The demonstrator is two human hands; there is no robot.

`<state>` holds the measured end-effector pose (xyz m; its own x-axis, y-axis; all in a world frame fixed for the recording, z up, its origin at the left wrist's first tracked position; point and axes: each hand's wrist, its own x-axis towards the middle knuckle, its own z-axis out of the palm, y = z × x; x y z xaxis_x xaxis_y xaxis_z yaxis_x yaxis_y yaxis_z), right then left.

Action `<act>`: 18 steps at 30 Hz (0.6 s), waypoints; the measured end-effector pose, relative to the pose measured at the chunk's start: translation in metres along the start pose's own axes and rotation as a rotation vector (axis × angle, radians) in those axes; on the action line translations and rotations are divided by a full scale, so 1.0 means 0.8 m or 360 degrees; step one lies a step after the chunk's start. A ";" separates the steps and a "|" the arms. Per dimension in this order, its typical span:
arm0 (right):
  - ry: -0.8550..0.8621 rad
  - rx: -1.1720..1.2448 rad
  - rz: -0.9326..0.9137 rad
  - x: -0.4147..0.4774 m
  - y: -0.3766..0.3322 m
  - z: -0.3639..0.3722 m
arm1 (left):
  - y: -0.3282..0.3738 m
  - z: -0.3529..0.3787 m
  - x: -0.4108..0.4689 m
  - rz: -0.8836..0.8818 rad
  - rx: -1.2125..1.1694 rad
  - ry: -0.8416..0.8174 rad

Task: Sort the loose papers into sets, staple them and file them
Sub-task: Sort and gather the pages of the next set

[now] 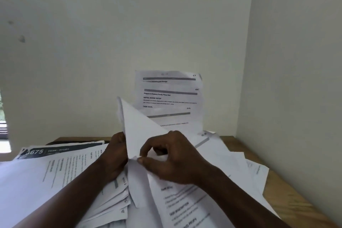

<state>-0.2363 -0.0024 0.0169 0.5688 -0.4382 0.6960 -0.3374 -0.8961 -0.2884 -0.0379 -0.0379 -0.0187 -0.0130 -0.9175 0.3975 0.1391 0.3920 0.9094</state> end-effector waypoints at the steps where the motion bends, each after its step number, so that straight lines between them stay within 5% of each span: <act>1: -0.0056 0.0069 0.0004 -0.001 -0.005 0.006 | 0.001 -0.002 -0.002 -0.0005 0.0011 -0.0002; 6: -0.0038 0.0252 0.0043 -0.004 -0.009 0.008 | -0.003 -0.009 0.002 -0.0033 0.0064 0.0104; 13: 0.0001 0.0030 0.0161 -0.008 0.012 0.008 | -0.005 -0.003 0.009 -0.0146 -0.0107 0.0151; 18: 0.0656 0.0182 0.0448 -0.002 0.027 -0.001 | -0.011 -0.005 0.013 -0.0172 -0.0158 0.0180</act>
<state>-0.2450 -0.0207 0.0105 0.1167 -0.6201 0.7758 -0.3374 -0.7595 -0.5562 -0.0351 -0.0511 -0.0231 0.0776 -0.9578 0.2767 0.2400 0.2873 0.9273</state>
